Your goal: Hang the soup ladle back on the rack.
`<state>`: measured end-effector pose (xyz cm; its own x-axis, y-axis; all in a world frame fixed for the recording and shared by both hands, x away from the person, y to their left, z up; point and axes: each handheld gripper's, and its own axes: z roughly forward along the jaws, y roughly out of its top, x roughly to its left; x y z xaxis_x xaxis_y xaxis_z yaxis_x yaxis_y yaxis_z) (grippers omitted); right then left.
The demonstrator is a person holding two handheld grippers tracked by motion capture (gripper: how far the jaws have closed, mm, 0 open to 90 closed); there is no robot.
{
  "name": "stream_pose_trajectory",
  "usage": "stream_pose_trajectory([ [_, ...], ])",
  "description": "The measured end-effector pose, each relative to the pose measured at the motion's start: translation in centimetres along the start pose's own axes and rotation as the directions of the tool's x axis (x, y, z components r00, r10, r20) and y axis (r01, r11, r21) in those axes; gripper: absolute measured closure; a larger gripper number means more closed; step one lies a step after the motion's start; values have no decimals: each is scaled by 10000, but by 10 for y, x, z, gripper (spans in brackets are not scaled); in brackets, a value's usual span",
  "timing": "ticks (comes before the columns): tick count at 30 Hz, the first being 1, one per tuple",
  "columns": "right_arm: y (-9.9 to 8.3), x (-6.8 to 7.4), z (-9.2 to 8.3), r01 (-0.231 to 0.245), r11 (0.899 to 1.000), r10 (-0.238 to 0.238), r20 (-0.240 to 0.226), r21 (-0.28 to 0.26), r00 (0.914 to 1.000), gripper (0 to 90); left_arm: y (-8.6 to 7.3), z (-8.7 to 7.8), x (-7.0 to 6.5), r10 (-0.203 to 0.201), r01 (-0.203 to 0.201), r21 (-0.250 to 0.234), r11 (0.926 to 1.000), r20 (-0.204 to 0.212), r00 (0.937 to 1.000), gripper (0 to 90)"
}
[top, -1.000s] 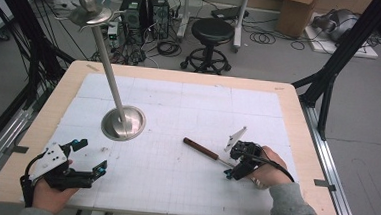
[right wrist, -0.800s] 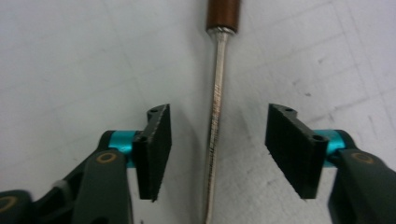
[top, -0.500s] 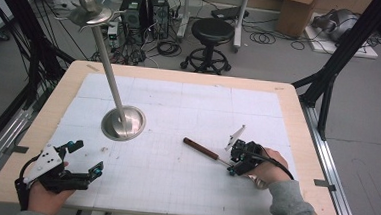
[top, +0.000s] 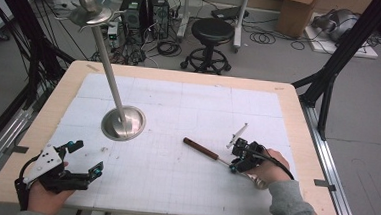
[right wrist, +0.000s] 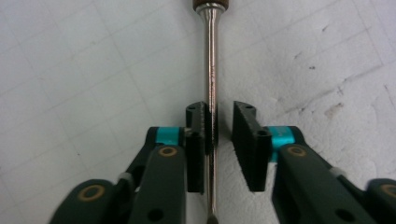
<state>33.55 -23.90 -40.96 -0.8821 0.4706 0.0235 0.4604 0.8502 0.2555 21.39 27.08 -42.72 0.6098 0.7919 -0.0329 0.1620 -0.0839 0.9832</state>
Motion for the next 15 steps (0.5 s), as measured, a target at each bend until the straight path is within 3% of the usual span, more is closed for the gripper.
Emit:
stream_pose_trajectory([
  [3,0,1,0,93,10000,-93,-9,30,10000,831,0,0,0,19,-19,-8,10000,-22,10000,20],
  [8,-2,2,0,225,9997,-225,-11,-48,9997,844,0,0,0,27,-27,-24,10000,-14,10000,20],
  [15,-11,-2,-4,-3,9969,-38,-513,-792,9987,846,1,0,0,-27,27,-56,10000,1,10000,20],
])
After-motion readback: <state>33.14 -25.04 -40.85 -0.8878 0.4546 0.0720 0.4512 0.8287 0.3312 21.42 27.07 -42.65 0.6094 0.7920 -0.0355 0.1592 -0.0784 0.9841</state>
